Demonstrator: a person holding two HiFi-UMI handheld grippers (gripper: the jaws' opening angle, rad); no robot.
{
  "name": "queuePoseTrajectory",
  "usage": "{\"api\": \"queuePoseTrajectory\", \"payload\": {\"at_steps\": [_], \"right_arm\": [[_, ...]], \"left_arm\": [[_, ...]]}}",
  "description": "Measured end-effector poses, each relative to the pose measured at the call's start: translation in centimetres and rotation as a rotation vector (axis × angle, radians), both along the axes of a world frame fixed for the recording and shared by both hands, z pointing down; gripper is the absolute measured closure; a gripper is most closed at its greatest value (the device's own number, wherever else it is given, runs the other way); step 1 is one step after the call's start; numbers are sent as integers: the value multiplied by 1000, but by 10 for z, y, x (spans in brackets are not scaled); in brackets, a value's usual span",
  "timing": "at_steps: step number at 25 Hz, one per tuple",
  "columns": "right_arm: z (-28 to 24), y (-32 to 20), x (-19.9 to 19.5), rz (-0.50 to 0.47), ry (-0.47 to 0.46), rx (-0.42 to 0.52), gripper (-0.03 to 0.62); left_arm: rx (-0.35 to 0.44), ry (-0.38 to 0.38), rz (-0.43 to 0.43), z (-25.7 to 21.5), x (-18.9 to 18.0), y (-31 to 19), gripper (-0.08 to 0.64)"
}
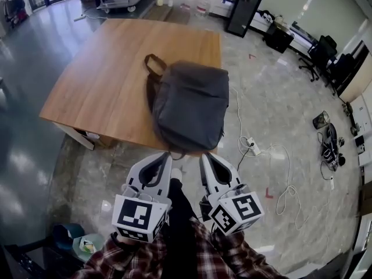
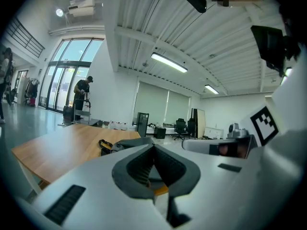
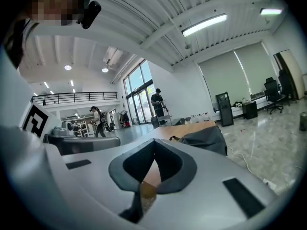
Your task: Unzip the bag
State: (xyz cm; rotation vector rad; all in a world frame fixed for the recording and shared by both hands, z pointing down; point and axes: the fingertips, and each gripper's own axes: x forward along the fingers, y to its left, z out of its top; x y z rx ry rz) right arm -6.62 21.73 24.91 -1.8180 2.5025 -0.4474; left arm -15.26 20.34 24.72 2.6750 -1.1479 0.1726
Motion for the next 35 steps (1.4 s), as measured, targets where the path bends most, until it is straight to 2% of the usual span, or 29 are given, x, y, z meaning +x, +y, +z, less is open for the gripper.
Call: {"api": "queuePoseTrajectory", "payload": {"at_steps": [6,12,17,21,28,31,35], "right_arm": [[4,-98,38,14,-22,13,581],[-7,-188,68,-42,-21,6,581],[-5,-226,98,-28,-19,-16,581],[8,-239,115,-10,19,-73,581],[65,-245,151,78,130,-230,581],[96,-237,172,121,188,-331,581],[152,-226,186,127,280,-488,581]], "left_arm": [[10,-25,-25,3,22,-93,551],[34,-40,-47,-14,59,-182,551],[26,-53,-41,-17,83,-218,551],[3,-75,-15,-13,100,-230,551],[-96,-158,124,39,147,-244,551],[-145,-225,221,74,177,-242,551],[-200,-336,343,134,210,-241,551]]}}
